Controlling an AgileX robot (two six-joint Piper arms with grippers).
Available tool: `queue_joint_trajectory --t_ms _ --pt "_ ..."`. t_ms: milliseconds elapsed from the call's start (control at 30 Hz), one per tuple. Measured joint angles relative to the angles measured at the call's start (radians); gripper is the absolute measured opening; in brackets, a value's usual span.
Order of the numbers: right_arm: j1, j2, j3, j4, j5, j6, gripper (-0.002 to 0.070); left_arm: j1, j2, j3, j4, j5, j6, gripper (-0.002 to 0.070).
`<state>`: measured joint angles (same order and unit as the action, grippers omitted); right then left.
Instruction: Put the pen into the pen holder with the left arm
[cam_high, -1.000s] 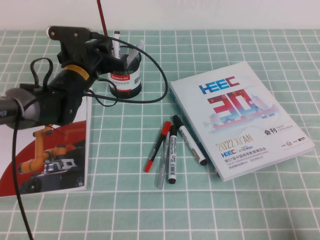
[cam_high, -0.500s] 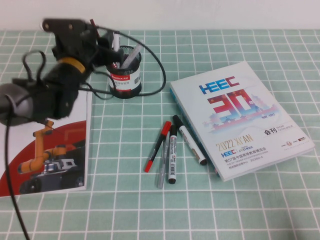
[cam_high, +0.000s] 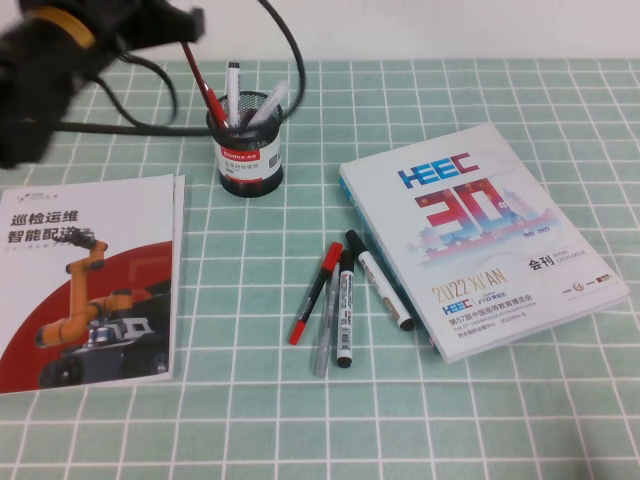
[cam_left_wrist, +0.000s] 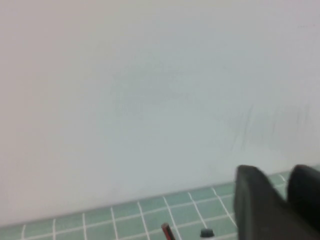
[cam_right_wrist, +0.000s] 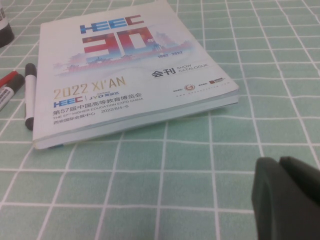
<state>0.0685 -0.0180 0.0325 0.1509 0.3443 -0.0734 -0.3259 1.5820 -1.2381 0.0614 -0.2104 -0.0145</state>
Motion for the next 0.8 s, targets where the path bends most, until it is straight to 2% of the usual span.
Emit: queue_joint_trajectory --t_ms 33,100,200,467,800 --pt "0.000 0.000 0.000 0.000 0.000 0.000 -0.0020 0.000 -0.033 0.000 0.000 0.048 0.000 0.0088" --pt "0.000 0.000 0.000 0.000 0.000 0.000 -0.0020 0.000 -0.090 0.000 0.000 0.126 0.003 0.0040" --pt "0.000 0.000 0.000 0.000 0.000 0.000 -0.0020 0.000 -0.176 0.008 0.000 0.210 0.002 0.0010" --pt "0.000 0.000 0.000 0.000 0.000 0.000 -0.0020 0.000 -0.434 0.271 0.000 0.227 -0.018 0.0000" --pt "0.000 0.000 0.000 0.000 0.000 0.000 -0.0020 0.000 -0.858 0.688 0.006 0.293 -0.181 0.0000"
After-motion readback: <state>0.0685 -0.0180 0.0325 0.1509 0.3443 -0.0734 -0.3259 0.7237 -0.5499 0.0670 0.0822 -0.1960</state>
